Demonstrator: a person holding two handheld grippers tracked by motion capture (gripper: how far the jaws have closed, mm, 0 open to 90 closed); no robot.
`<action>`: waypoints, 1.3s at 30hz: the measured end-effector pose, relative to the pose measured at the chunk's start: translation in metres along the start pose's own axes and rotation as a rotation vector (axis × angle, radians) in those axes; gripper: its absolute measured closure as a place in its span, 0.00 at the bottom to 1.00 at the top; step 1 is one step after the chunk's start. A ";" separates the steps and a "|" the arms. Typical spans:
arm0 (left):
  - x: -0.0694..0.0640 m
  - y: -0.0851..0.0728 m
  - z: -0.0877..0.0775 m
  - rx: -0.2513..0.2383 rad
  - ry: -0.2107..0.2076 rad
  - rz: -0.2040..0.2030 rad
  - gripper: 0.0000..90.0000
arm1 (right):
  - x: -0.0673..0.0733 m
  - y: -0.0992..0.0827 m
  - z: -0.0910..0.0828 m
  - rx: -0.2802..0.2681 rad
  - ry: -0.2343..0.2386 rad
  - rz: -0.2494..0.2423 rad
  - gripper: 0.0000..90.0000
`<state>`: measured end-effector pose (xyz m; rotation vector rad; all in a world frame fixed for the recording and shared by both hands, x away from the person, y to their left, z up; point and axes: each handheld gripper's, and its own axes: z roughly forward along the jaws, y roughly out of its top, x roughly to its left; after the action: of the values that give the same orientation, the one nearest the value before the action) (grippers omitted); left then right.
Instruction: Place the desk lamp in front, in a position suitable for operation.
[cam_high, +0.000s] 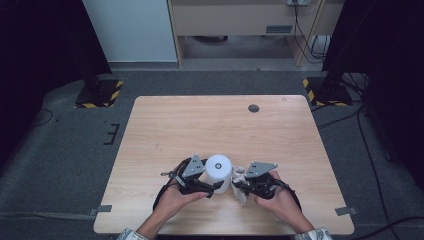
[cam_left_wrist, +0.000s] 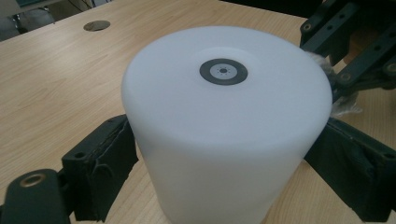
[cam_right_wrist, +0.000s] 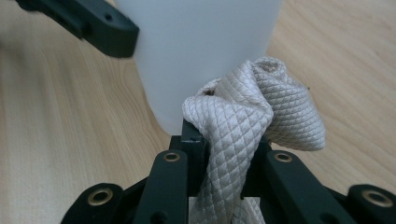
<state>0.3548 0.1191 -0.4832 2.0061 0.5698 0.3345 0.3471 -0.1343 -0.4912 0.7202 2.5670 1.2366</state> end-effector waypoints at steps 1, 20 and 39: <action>0.000 0.000 0.000 0.000 0.000 0.000 0.10 | 0.000 -0.002 0.004 0.024 -0.004 0.001 0.86; 0.000 0.000 0.001 -0.001 -0.008 -0.003 0.10 | -0.008 0.005 -0.002 -0.023 -0.023 0.005 0.86; 0.000 0.000 0.001 0.002 -0.007 -0.001 0.10 | -0.013 0.008 0.000 -0.032 -0.033 0.018 0.86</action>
<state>0.3554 0.1187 -0.4838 2.0077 0.5670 0.3262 0.3613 -0.1367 -0.4853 0.7525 2.5138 1.2577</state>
